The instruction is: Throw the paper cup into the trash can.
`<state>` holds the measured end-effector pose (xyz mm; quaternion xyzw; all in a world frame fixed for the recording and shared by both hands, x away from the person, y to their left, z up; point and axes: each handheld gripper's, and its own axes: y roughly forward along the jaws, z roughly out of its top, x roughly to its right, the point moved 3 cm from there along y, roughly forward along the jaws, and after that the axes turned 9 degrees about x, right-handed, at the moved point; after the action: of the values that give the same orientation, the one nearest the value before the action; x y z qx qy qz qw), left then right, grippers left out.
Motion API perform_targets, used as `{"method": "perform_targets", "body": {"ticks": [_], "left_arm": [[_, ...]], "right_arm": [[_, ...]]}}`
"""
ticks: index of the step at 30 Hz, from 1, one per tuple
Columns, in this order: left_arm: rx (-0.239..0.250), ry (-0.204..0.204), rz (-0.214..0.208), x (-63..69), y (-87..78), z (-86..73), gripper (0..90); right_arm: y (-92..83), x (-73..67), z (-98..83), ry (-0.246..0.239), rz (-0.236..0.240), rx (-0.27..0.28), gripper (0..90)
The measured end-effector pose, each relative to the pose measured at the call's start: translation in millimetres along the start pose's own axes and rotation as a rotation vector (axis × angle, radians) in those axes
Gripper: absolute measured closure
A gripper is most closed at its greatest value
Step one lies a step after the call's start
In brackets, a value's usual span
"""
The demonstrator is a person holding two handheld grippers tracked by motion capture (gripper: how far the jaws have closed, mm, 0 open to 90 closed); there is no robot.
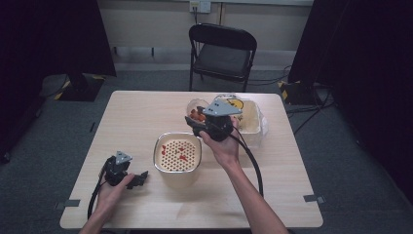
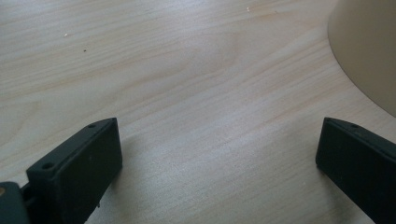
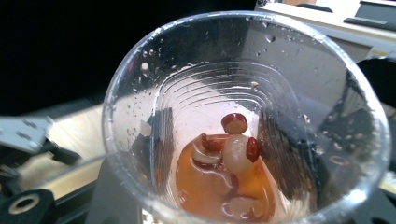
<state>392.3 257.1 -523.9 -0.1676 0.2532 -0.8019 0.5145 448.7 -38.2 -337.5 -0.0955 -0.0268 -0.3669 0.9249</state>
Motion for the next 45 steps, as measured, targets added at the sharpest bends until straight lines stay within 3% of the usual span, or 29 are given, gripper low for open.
{"method": "perform_targets", "body": {"ticks": [2, 3, 4, 7, 9, 12, 16, 17, 18, 19, 20, 23, 24, 28, 31, 33, 34, 35, 36, 42, 43, 45], "left_arm": [[0.0, -0.001, 0.0, 0.0, 0.0, 0.0, 0.0], [0.0, -0.001, 0.0, 0.0, 0.0, 0.0, 0.0], [0.0, 0.0, 0.0, 0.0, 0.0, 0.0, 0.0], [0.0, 0.0, -0.001, -0.1, 0.1, 0.0, 0.0], [0.0, 0.0, -0.001, -0.1, 0.1, 0.0, 0.0], [0.0, 0.001, -0.002, -0.2, 0.1, 0.1, 0.0], [0.0, 0.004, -0.002, -0.6, 0.0, 0.1, 0.0], [0.0, 0.004, -0.002, -0.6, 0.0, 0.1, 0.0], [-0.001, 0.004, -0.002, -0.7, 0.0, 0.1, 0.0], [0.0, 0.004, -0.003, -0.7, 0.0, 0.1, 0.0], [0.001, 0.005, -0.004, -0.8, 0.1, 0.2, 0.0], [0.001, 0.006, -0.005, -1.0, 0.2, 0.2, 0.0], [0.001, 0.007, -0.005, -1.2, 0.2, 0.2, 0.0], [0.003, 0.011, -0.007, -2.3, 0.0, 0.1, 0.2], [0.003, 0.013, -0.008, -2.5, 0.0, 0.1, 0.1], [0.006, 0.009, -0.008, -2.2, 0.2, 0.1, 0.1], [0.004, 0.012, -0.009, -2.4, 0.1, 0.1, 0.1], [0.004, 0.012, -0.008, -2.4, 0.1, 0.1, 0.1], [0.004, 0.012, -0.009, -2.4, 0.1, 0.1, 0.1], [0.003, 0.013, -0.008, -2.3, 0.0, 0.1, 0.1], [0.003, 0.013, -0.008, -2.3, 0.0, 0.1, 0.2], [0.003, 0.012, -0.008, -2.4, 0.0, 0.1, 0.1]], "right_arm": [[4.3, -2.7, 0.6, -0.066, -0.007, -0.041, 47.1], [4.3, -2.7, 0.6, -0.066, -0.007, -0.041, 47.1], [5.4, -3.9, 1.9, -0.128, -0.018, -0.063, 47.3], [6.3, -5.2, 2.9, -0.178, -0.025, -0.08, 47.6], [8.3, -7.8, 1.9, -0.274, -0.04, -0.125, 48.5], [8.8, -8.6, 1.1, -0.298, -0.038, -0.139, 48.7], [11.2, -11.0, -3.0, -0.38, -0.041, -0.192, 48.9], [12.0, -12.0, -4.0, -0.424, -0.048, -0.208, 48.9], [12.0, -12.0, -4.0, -0.424, -0.048, -0.208, 48.9], [13.6, -16.0, -6.2, -0.505, -0.059, -0.239, 48.9], [13.6, -16.0, -6.2, -0.505, -0.059, -0.239, 48.9], [14.7, -21.9, -7.9, -0.631, -0.081, -0.279, 48.9], [14.7, -21.9, -7.9, -0.631, -0.081, -0.279, 48.9], [15.9, -27.4, -11.3, -0.736, -0.095, -0.324, 49.2], [16.2, -28.3, -12.3, -0.763, -0.104, -0.329, 49.2], [16.7, -31.0, -14.2, -0.835, -0.11, -0.356, 49.3], [17.1, -34.1, -16.3, -0.905, -0.12, -0.376, 49.4], [17.1, -34.1, -16.3, -0.905, -0.12, -0.376, 49.4], [18.2, -38.0, -18.9, -0.975, -0.128, -0.393, 49.5], [22.4, -47.0, -26.5, -1.149, -0.145, -0.434, 49.8], [22.4, -47.0, -26.5, -1.149, -0.145, -0.434, 49.8], [24.0, -50.6, -29.6, -1.222, -0.151, -0.446, 49.8]]}}
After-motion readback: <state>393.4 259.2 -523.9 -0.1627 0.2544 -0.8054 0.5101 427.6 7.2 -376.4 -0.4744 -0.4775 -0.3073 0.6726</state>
